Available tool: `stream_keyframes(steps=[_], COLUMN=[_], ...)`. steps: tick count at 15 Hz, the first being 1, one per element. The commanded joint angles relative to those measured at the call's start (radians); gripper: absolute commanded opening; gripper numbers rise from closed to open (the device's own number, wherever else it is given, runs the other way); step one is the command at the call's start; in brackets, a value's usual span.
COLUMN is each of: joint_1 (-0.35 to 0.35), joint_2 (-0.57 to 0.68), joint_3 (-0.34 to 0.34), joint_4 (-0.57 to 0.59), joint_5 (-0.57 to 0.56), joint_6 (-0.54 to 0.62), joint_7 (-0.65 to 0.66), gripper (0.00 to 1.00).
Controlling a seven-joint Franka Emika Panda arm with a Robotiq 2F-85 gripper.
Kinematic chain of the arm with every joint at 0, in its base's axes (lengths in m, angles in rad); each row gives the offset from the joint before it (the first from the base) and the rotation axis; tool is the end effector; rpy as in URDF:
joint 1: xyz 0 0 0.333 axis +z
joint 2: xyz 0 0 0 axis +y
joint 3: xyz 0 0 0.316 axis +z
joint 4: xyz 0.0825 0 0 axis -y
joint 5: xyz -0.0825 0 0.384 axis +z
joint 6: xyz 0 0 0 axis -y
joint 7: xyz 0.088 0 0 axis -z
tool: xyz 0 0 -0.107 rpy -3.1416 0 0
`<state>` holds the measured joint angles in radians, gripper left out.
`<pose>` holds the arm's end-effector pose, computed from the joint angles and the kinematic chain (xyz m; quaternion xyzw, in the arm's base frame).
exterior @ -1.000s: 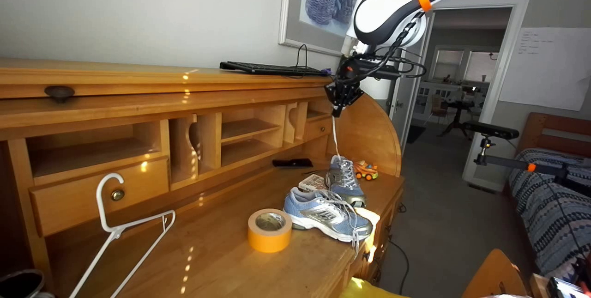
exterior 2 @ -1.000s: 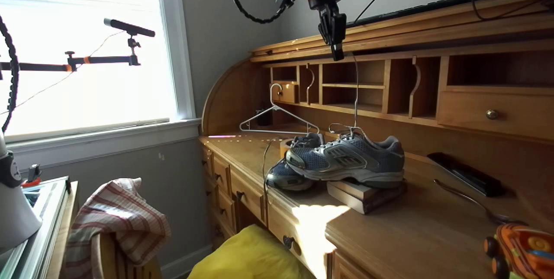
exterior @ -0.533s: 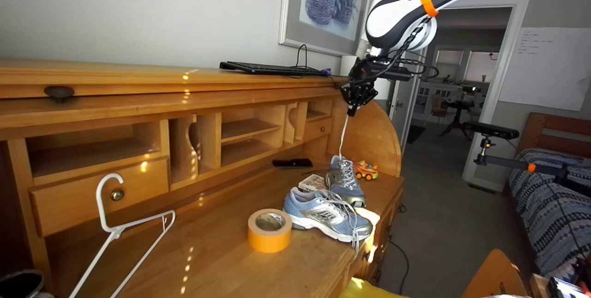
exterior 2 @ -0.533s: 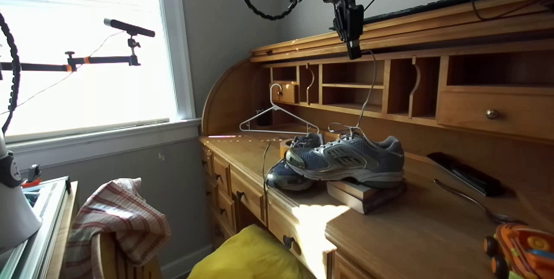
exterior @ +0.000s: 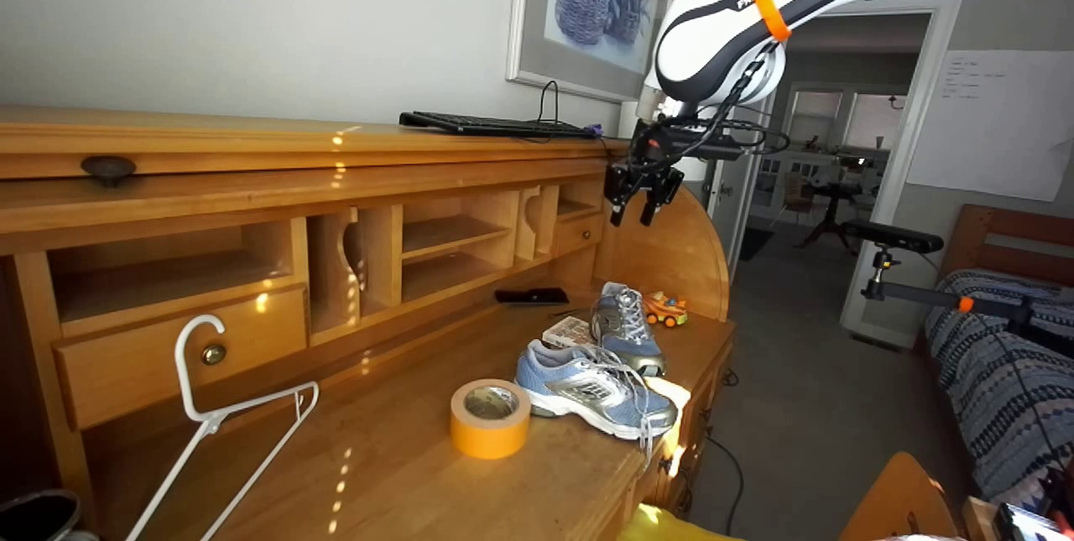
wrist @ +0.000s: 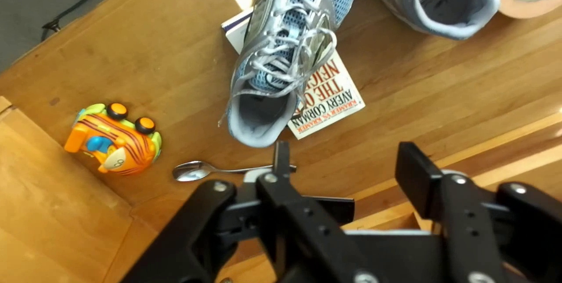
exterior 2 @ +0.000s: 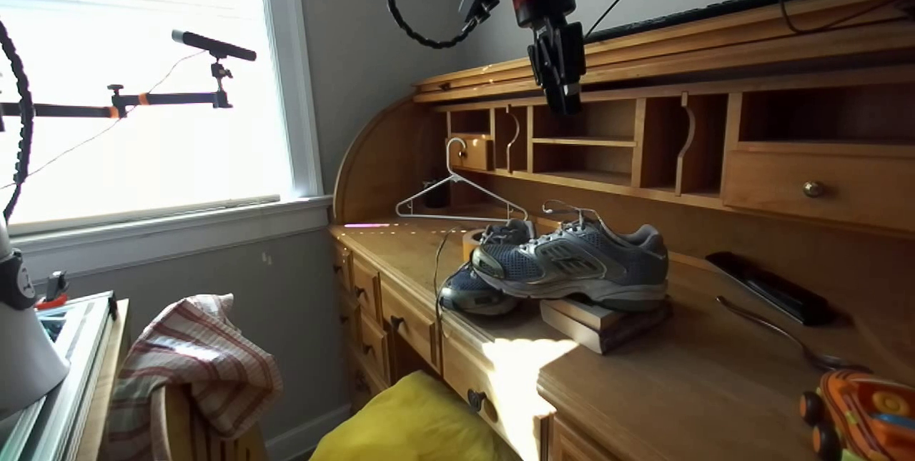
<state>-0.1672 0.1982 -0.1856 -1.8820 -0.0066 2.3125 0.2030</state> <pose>0.5917 -0.2119 0.4295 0.9563 -0.2668 0.1157 0.0293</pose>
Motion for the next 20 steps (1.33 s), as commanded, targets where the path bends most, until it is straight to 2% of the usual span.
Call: stream_keyframes(steps=[1,2,12,20], joint_1=[-0.006,-0.012,-0.072,-0.139], joint_2=[-0.002,0.003,0.058,0.142], joint_3=[0.016,0.018,0.049,0.094], joint_4=[-0.066,-0.073,-0.115,-0.096], joint_5=[0.008,0.012,0.054,0.073], joint_6=[0.035,0.037,0.142,0.201], joint_7=[-0.108,-0.146,-0.597,-0.834], gripper=[0.95,1.0,1.0,1.0])
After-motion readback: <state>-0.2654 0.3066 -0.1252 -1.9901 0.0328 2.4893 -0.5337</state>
